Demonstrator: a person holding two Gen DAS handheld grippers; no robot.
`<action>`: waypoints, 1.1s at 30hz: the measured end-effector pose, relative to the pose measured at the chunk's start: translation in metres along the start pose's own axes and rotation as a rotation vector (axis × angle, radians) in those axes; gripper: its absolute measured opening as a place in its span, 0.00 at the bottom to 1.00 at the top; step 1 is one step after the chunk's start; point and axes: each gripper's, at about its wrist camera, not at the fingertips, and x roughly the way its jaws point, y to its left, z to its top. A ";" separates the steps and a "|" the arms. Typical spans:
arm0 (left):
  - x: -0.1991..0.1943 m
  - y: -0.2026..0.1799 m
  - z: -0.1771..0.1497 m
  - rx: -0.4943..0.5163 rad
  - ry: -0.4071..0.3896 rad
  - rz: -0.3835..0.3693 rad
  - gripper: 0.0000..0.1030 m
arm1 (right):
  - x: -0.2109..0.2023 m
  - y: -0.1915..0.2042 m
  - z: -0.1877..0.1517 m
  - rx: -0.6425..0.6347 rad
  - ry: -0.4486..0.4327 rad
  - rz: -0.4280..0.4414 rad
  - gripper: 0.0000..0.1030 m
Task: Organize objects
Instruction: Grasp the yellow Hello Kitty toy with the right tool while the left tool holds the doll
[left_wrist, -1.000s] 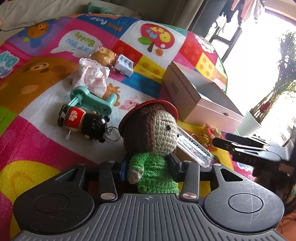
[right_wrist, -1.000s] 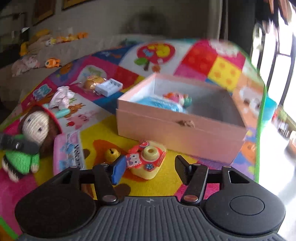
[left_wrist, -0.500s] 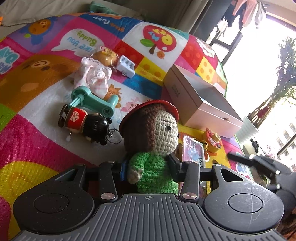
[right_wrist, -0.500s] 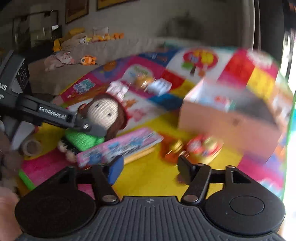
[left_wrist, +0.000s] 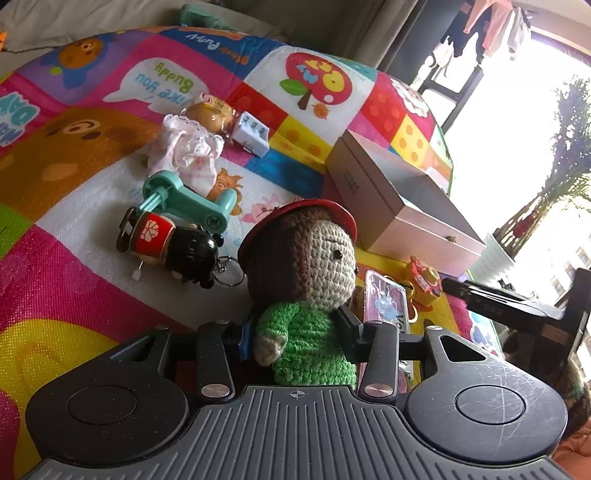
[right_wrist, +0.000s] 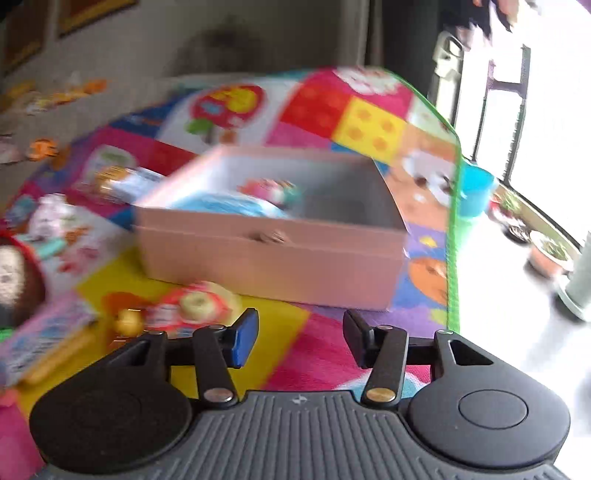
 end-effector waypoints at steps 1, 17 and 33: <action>0.000 0.000 0.000 -0.001 0.000 -0.001 0.46 | 0.001 -0.002 0.001 0.005 0.005 0.010 0.46; 0.000 0.002 0.000 -0.006 -0.008 -0.006 0.46 | -0.045 0.065 -0.009 -0.232 -0.067 0.223 0.49; 0.000 0.004 -0.002 -0.014 -0.017 -0.012 0.46 | 0.014 -0.006 0.031 0.241 0.050 0.264 0.49</action>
